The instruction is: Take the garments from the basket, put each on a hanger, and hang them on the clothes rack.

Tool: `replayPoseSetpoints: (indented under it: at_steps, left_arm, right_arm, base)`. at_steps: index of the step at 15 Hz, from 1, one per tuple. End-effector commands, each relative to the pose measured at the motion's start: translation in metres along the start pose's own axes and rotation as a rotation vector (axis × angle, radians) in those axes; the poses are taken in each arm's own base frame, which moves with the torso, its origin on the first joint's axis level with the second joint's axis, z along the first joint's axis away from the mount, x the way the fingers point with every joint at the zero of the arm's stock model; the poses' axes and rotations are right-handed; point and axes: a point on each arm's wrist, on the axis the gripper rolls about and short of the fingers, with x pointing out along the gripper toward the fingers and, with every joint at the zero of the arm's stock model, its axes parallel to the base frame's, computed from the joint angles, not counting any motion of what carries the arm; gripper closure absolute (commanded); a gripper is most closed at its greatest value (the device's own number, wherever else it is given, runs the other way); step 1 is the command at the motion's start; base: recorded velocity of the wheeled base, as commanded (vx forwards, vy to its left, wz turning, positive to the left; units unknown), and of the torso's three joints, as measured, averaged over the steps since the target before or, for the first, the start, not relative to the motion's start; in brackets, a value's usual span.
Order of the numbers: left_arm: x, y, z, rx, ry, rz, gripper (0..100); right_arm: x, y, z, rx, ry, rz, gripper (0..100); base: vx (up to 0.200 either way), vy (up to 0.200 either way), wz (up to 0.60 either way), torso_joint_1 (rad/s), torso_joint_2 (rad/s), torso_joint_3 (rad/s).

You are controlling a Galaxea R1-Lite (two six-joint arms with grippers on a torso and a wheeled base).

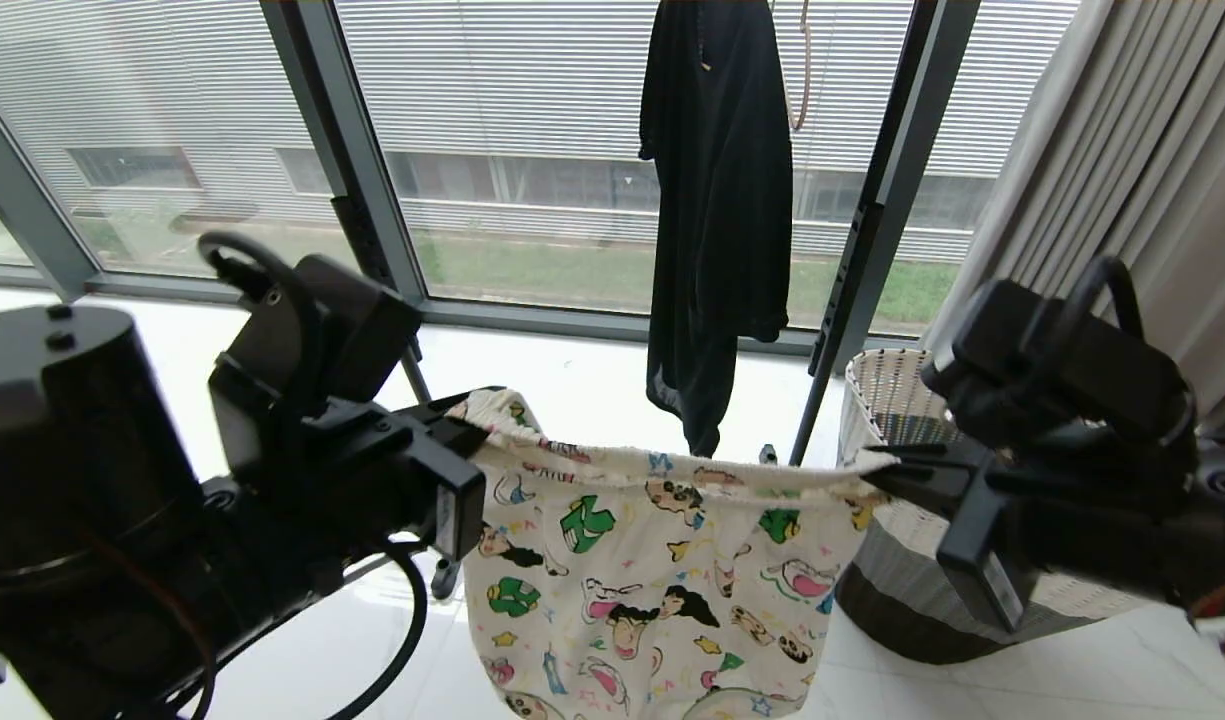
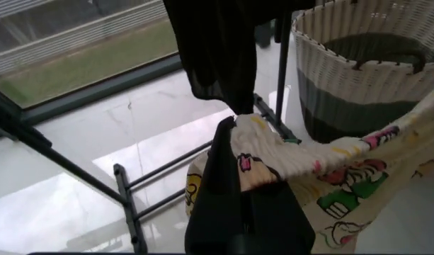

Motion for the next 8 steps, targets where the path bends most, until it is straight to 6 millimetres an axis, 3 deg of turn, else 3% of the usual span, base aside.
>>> replayPoseSetpoints:
  at_steps: [1, 4, 7, 8]
  left_arm:
    - [0.021, 0.000, 0.015, 0.006, 0.030, -0.070, 100]
    - [0.000, 0.003, 0.014, -0.025, 0.132, -0.106, 100]
    - [-0.024, -0.015, 0.013, -0.270, 0.223, -0.165, 100]
    - [-0.029, -0.021, 0.012, -0.282, 0.246, -0.180, 100]
  right_arm:
    - [-0.024, 0.018, -0.020, -0.046, -0.014, 0.087, 100]
    - [-0.014, 0.015, -0.021, -0.037, 0.009, 0.057, 100]
    - [0.012, -0.017, 0.011, 0.058, -0.080, -0.098, 100]
    - [0.017, -0.023, 0.019, 0.069, -0.099, -0.119, 100]
  base:
    - [0.000, 0.000, 0.00, 0.000, 0.00, 0.000]
    - [0.000, 0.000, 0.00, 0.000, 0.00, 0.000]
    - [0.000, 0.000, 0.00, 0.000, 0.00, 0.000]
    - [0.000, 0.000, 0.00, 0.000, 0.00, 0.000]
